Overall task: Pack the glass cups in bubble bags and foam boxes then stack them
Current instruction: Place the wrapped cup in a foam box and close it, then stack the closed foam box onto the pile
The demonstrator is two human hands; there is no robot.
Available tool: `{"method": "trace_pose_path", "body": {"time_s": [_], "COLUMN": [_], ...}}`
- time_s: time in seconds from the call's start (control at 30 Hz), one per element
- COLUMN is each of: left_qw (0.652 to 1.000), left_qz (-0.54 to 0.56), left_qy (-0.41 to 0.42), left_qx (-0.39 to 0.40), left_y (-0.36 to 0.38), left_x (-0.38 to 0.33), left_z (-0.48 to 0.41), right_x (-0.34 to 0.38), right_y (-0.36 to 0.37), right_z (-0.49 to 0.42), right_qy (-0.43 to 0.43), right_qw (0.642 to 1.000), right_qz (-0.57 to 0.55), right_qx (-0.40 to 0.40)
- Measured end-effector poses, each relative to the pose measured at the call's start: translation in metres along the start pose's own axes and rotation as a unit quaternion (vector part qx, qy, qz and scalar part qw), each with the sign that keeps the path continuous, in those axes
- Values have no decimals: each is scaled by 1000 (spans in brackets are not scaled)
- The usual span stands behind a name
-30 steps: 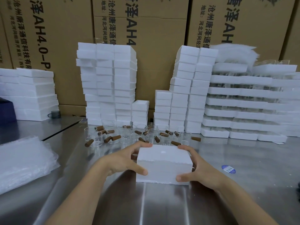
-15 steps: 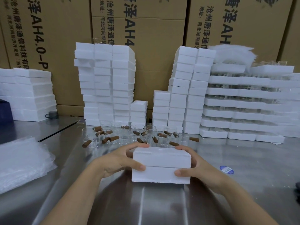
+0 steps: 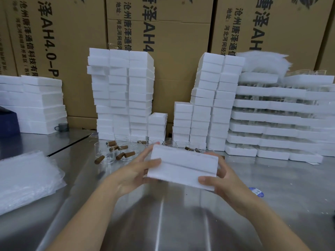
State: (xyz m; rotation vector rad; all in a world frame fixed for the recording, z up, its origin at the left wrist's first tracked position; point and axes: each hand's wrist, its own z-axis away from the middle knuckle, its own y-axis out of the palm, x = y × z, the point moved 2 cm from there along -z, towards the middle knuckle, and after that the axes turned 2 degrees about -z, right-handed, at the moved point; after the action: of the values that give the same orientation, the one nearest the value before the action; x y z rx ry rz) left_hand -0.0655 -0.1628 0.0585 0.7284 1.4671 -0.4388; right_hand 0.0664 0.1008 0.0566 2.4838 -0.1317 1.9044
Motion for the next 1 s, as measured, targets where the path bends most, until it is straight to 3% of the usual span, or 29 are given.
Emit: {"method": "trace_pose_path", "body": {"time_s": [0.13, 0.23, 0.33, 0.5, 0.6, 0.7, 0.83, 0.93, 1.0], "left_qw": [983, 963, 955, 960, 958, 950, 940, 937, 943], "left_qz": [159, 248, 274, 179, 77, -37, -158, -188, -178], "left_qy": [-11, -51, -20, 51, 133, 217, 264, 278, 270], "left_qx": [-92, -91, -115, -212, -241, -222, -148, -99, -79], "left_y": [30, 65, 80, 67, 56, 60, 79, 92, 96], "left_x": [8, 18, 22, 7, -10, -18, -5, 9, 14], "left_z": [-9, -8, -10, -4, 3, 8, 9, 10, 9], "right_x": [6, 3, -4, -1, 6, 13, 17, 17, 20], "right_y": [11, 24, 33, 32, 30, 30, 37, 44, 43], "right_z": [1, 5, 5, 9, 10, 6, 5, 12, 13], "right_qy": [-99, -179, -238, -224, -187, -143, -116, -42, -30], "right_qw": [988, 960, 920, 934, 950, 968, 989, 994, 992], "right_qz": [8, 140, 258, 254, 202, 109, -2, -89, -99], "right_qx": [-118, -165, -177, -112, -150, -175, -96, -48, -67]}}
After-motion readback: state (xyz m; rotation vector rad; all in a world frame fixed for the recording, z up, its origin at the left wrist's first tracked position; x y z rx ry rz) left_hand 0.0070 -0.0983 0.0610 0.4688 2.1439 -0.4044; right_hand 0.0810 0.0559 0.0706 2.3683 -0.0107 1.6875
